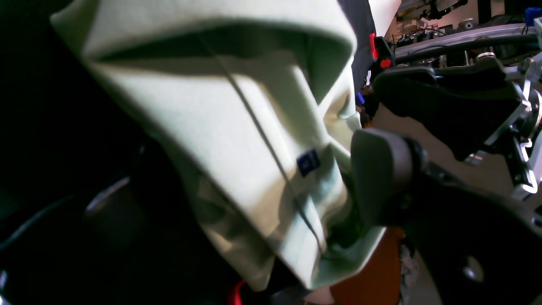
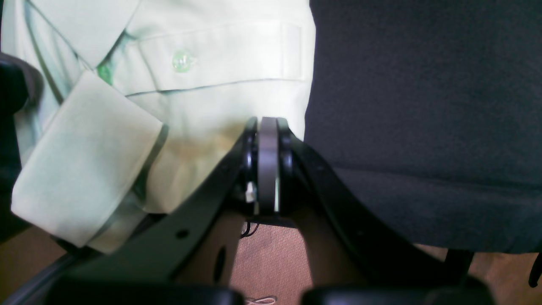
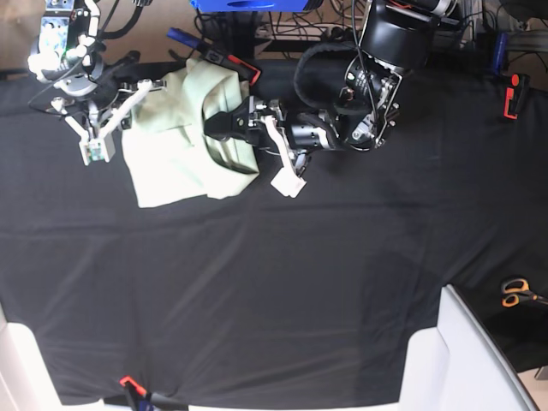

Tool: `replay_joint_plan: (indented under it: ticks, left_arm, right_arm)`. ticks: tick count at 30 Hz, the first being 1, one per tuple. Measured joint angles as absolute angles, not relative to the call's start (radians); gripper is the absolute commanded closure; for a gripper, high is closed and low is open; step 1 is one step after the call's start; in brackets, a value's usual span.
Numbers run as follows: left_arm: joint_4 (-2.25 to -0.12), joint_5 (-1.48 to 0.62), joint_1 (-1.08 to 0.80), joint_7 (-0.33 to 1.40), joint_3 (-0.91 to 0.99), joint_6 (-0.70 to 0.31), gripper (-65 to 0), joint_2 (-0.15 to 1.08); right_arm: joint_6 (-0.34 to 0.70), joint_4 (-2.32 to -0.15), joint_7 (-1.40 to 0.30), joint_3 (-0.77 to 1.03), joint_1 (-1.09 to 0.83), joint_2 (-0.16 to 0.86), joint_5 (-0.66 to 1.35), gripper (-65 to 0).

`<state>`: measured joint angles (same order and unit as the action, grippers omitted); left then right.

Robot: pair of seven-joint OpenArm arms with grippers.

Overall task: Fold the T-shirt properly
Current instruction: 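Grasp the folded shirt's edge with the left gripper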

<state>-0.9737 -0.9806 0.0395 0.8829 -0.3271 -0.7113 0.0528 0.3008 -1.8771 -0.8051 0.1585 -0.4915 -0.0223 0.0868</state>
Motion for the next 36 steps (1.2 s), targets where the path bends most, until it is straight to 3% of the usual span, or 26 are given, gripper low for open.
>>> replay_joint_plan:
  ticks: [4,12,18,30,36]
  left_arm:
    - [-0.967,-0.954,0.051,0.883,-0.327,-0.692,-29.7,0.054]
    - [-0.966,-0.947,0.055,0.883,-0.327,-0.692,-0.2,0.052]
    - [-0.966,-0.947,0.058,0.886,-0.325,-0.69,0.0,0.05]
    - [-0.969,-0.938,0.171,1.048,-0.324,-0.686,0.0,0.054]
    - [-0.97,-0.784,0.228,1.119,-0.327,-0.627,0.0,0.053]
  right_arm:
    - [0.301,-1.877,-0.805,0.159,-0.492,-0.022,0.087,0.0]
    - [0.301,-1.877,-0.805,0.159,-0.491,-0.022,0.087,0.0]
    - [0.301,-1.877,-0.805,0.159,-0.492,-0.022,0.087,0.0]
    - [0.301,-1.877,-0.805,0.159,-0.501,-0.022,0.087,0.0]
    - [0.301,-1.877,-0.805,0.159,-0.5,-0.022,0.087,0.0]
